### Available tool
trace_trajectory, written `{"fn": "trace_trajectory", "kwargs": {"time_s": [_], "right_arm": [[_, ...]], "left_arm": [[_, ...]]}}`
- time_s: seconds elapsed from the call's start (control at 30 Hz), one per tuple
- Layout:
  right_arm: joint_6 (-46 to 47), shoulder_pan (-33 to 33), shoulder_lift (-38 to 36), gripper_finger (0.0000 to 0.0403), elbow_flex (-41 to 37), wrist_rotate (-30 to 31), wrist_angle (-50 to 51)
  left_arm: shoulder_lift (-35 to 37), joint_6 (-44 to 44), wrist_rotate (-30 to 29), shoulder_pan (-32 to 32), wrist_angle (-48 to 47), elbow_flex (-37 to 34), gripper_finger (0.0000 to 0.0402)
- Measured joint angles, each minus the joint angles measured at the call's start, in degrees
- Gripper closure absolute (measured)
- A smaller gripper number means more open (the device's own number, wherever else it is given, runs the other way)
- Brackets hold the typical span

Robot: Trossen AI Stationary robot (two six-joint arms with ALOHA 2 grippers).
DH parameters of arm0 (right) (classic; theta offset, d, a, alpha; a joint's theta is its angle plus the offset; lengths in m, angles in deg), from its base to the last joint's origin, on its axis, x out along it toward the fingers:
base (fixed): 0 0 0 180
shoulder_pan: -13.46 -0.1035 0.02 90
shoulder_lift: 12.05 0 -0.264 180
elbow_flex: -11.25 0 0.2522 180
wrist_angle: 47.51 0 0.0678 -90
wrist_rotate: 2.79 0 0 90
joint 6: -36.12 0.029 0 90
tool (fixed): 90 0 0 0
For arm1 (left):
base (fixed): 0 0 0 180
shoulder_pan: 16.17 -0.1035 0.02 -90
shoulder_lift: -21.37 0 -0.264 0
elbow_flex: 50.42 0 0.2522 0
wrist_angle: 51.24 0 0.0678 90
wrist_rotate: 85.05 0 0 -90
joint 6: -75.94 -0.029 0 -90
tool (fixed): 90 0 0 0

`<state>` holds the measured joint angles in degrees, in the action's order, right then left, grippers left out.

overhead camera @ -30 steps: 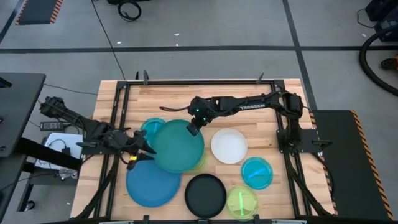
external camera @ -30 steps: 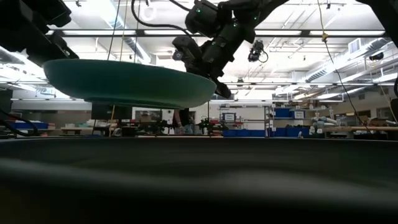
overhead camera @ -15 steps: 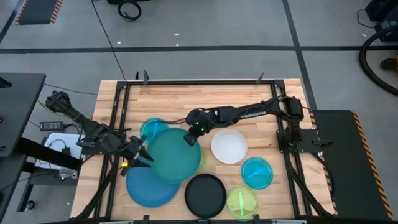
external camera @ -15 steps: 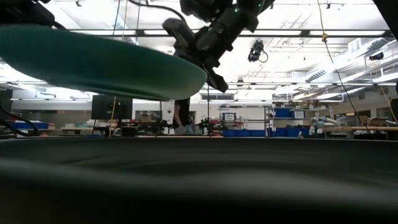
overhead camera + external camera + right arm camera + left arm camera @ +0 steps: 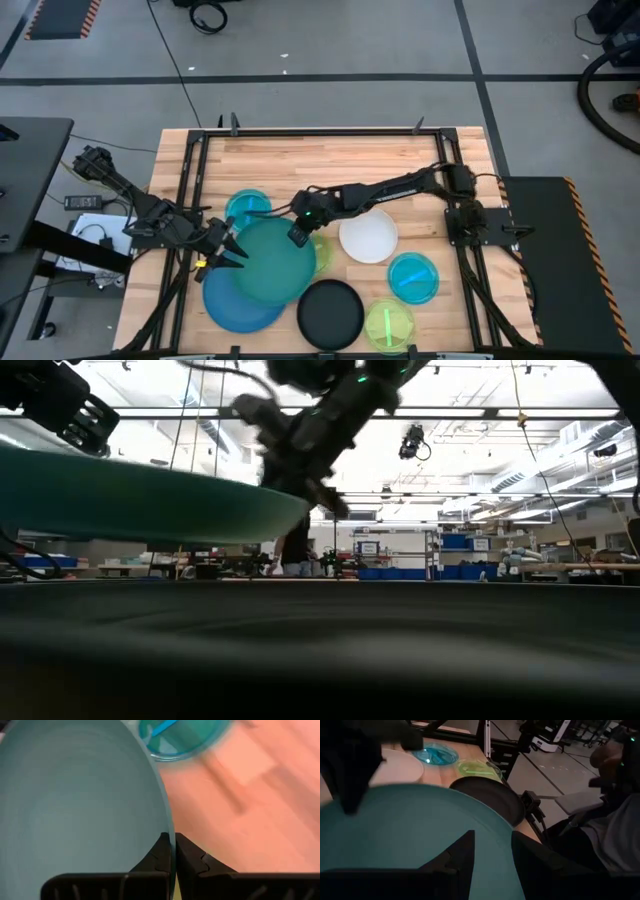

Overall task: Stack plastic plates
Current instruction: Stack the green plate on the blue plate

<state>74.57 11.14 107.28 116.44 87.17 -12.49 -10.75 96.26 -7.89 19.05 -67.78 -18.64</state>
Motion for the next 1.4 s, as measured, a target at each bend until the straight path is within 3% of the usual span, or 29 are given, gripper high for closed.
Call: {"fn": "trace_trajectory", "kwargs": {"time_s": [0.3, 0.5, 1.4], "right_arm": [[-5.77, -1.06, 12.99, 0.0390, 20.22, -2.23, 8.58], [-7.14, -0.98, 18.85, 0.0390, 28.29, -4.84, 9.42], [-8.86, -1.87, 21.27, 0.0377, 28.80, -5.28, 8.16]], "left_arm": [[0.00, 0.01, 0.00, 0.04, -0.05, 0.00, 0.0265], [-0.04, -0.04, 0.04, 0.07, -0.53, 0.00, 0.0265], [-0.09, 0.04, 0.02, 0.07, -1.75, 0.00, 0.0265]]}}
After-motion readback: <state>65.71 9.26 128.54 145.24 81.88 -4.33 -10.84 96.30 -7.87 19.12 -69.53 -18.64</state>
